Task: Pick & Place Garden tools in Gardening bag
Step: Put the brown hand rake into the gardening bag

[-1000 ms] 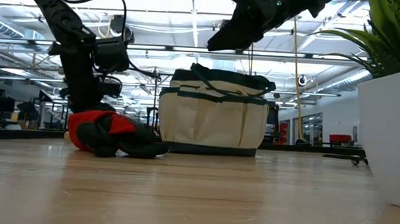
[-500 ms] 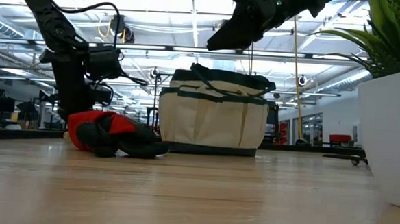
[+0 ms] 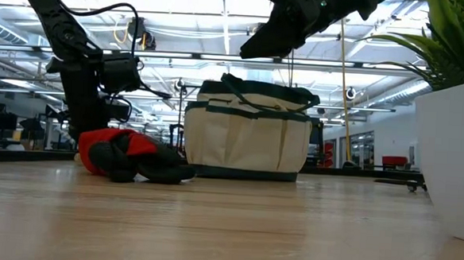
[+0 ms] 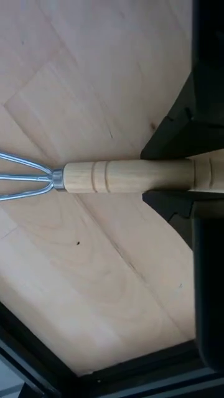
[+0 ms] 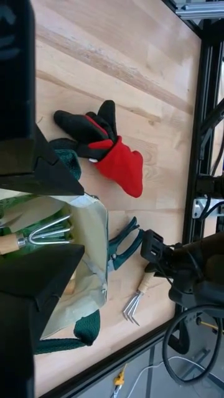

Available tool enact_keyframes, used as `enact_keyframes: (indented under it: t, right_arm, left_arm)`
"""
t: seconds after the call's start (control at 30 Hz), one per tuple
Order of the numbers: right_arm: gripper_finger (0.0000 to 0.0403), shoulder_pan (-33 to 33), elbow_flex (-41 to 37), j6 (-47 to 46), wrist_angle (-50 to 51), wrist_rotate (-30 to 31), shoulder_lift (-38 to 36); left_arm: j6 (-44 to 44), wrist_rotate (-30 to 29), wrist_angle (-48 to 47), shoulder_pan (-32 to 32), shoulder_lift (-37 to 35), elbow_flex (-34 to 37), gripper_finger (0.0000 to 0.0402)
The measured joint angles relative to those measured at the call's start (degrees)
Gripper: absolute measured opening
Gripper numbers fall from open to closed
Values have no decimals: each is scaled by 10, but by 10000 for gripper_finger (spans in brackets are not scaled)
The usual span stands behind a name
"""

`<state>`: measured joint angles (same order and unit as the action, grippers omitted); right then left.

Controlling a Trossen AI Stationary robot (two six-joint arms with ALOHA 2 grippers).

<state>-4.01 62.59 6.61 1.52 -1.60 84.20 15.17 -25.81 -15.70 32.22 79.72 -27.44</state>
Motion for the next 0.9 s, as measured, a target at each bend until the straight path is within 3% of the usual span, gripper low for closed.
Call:
enact_keyframes:
  t: [0.23,0.53,0.73,0.9]
  right_arm:
    - [130,0,0,0,0,0,0]
    - [130,0,0,-28,0,0,0]
    - [130,0,0,-28,-5,0,0]
    - [130,0,0,-2,-49,0,0]
  left_arm:
    - [6,16,14,-27,-26,2,66]
    - [8,34,112,-91,-128,2,66]
    - [-68,130,259,-146,-187,2,66]
    - [-116,207,359,-187,-197,1,66]
